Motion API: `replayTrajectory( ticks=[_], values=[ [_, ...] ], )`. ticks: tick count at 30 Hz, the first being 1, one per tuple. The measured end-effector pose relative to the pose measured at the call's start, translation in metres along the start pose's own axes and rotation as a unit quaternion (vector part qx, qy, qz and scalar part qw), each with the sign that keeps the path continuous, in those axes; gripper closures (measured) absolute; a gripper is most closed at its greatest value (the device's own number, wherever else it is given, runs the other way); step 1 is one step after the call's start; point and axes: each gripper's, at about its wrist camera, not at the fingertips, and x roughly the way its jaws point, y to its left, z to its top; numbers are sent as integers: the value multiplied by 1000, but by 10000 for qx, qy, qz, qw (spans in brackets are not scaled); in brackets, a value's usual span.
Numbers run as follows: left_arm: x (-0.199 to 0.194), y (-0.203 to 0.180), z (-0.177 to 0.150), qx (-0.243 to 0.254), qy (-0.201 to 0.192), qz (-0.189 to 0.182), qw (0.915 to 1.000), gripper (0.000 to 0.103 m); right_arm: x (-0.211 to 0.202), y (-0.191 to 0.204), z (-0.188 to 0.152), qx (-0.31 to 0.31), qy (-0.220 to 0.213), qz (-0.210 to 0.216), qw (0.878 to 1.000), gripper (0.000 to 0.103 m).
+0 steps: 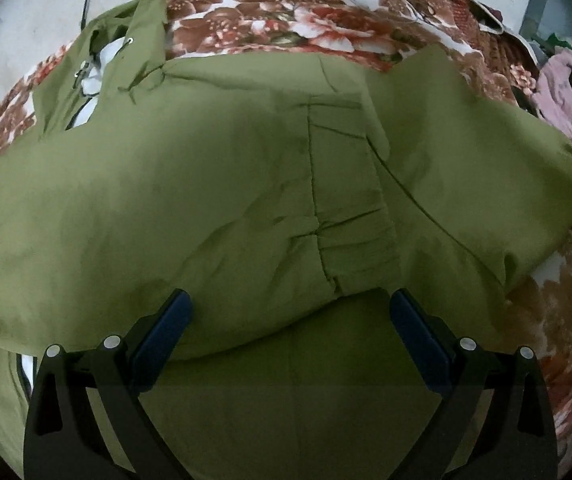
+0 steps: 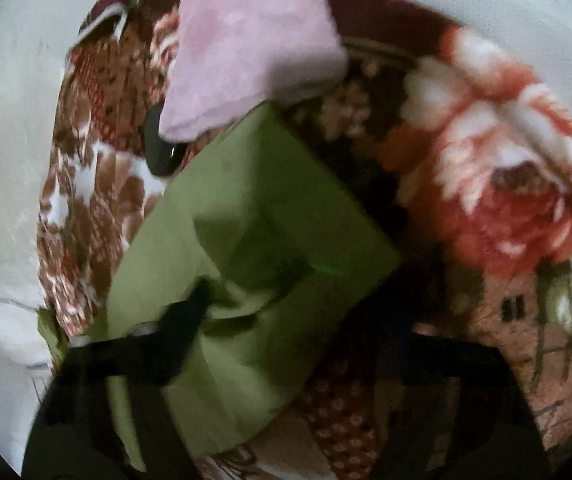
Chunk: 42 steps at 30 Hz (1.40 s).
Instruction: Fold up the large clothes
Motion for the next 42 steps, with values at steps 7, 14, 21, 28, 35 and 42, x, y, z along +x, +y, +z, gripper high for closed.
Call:
replayTrajectory(
  ticks=[7, 14, 21, 28, 35, 42],
  values=[
    [10, -1, -3, 98, 149, 62, 9998, 5, -15, 20, -12, -596, -182, -305, 9976, 88],
    [19, -7, -6, 256, 61, 270, 9993, 4, -60, 101, -45, -1400, -419, 57, 9892, 90],
    [18, -9, -15, 202, -222, 350, 9989, 4, -94, 235, -124, -2355, -149, 1191, 9644, 91],
    [18, -9, -16, 201, -240, 317, 9990, 4, -84, 333, -205, -2978, 203, 1496, 9426, 91],
    [20, -10, -10, 285, -77, 327, 9990, 4, -67, 398, -274, -3236, 428, 1646, 9308, 91],
    [-18, 13, -11, 480, -327, -584, 9966, 5, -52, 471, -348, -3556, 601, 1843, 9143, 91]
  ],
)
